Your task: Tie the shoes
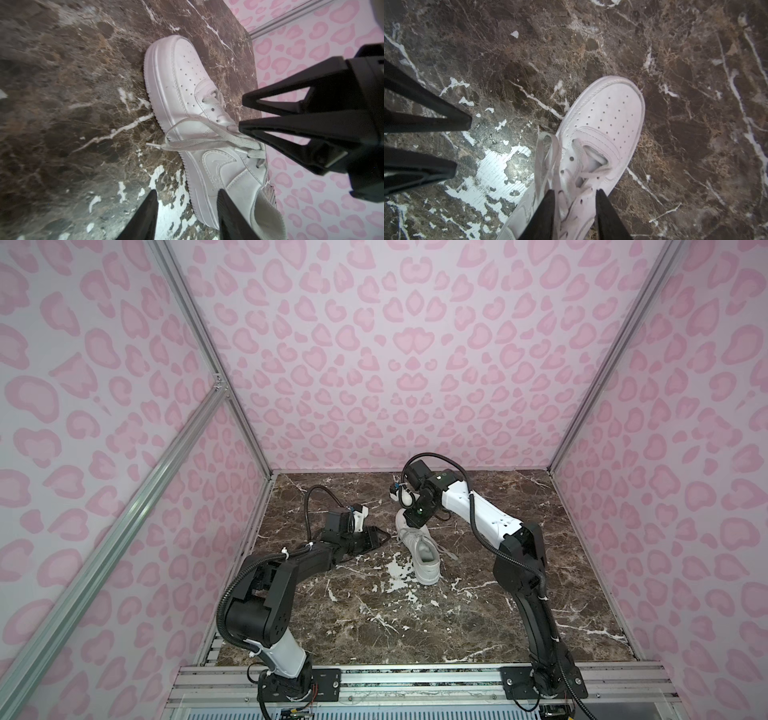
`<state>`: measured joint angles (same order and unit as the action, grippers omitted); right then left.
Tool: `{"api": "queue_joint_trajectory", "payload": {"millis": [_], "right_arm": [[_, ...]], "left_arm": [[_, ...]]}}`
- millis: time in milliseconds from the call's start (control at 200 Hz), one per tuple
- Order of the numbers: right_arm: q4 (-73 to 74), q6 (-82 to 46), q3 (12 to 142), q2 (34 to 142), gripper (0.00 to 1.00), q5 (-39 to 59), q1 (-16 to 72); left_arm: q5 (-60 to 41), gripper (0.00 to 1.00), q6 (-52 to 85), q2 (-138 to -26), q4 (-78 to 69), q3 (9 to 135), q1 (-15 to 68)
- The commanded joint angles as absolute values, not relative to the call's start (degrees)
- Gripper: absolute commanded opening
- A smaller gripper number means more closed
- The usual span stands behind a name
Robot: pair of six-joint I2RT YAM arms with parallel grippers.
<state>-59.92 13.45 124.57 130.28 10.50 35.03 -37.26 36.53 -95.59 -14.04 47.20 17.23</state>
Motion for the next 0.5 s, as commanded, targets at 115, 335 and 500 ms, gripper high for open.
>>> {"api": "queue_joint_trajectory", "payload": {"millis": [115,335,500], "right_arm": [[-57.27,9.21,119.84,125.46,0.36,15.17,32.63],[-54.27,7.23,111.21,119.29,0.35,19.41,29.71],[-53.66,7.28,107.54,116.92,0.35,19.88,28.41]], "left_arm": [[-44.42,0.41,41.66,-99.86,-25.03,49.76,20.32],[-46.08,0.4,46.75,-104.52,-32.22,52.18,21.76],[-46.53,0.37,47.23,-106.14,-32.57,53.54,22.0]]}}
